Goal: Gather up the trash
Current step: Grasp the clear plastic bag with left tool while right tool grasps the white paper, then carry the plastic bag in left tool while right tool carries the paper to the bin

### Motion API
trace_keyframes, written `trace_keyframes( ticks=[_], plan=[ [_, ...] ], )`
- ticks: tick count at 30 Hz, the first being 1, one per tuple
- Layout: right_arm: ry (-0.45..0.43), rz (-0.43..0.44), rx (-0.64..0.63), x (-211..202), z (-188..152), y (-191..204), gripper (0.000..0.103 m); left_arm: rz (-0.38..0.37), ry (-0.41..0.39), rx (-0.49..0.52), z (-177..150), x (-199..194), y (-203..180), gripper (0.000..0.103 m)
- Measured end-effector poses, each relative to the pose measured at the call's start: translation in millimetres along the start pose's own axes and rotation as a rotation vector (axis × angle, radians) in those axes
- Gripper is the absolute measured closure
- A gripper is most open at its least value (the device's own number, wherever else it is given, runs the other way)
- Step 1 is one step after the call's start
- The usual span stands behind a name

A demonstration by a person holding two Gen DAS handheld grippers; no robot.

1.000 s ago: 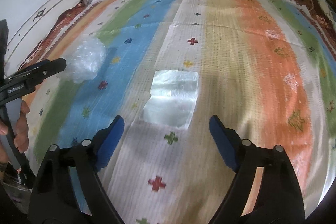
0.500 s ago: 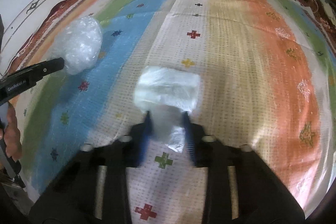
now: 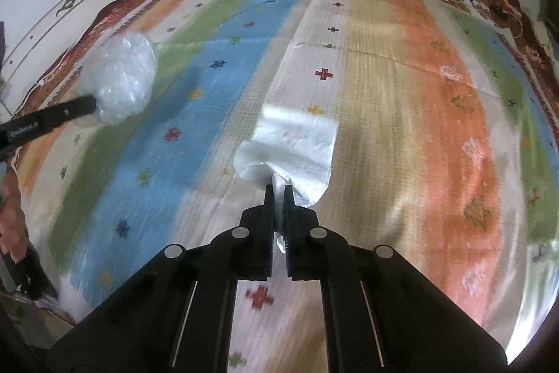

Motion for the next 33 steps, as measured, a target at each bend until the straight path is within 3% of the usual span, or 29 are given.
trace_keyframes(
  ticks=[12, 23, 33],
  plan=[
    [-0.055, 0.019, -0.035, -70.9, -44.6, 26.4, 0.099, -0.045, -0.001, 0.032, -38.4, -53.5, -38.6, 0.086],
    [-0.158, 0.038, -0.055, -146.7, -90.4, 40.5, 0.099, -0.15, -0.034, 0.076, -82.8, -115.3, -68.5, 0.086],
    [-0.213, 0.068, -0.054, -197.5, -141.8, 48.3, 0.099, -0.216, -0.016, 0.056, -124.4, -151.7, -67.4, 0.086]
  ],
)
Point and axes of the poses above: each gripper's, at about its wrist camera, not at the fingertips, and x roughly the way its jaws point, y to its left, z to its top, the point moved 1 cm from there along x, roughly the way its jaws point, and after that the axes turned 10 degrees about y, right-handed, at the moved point
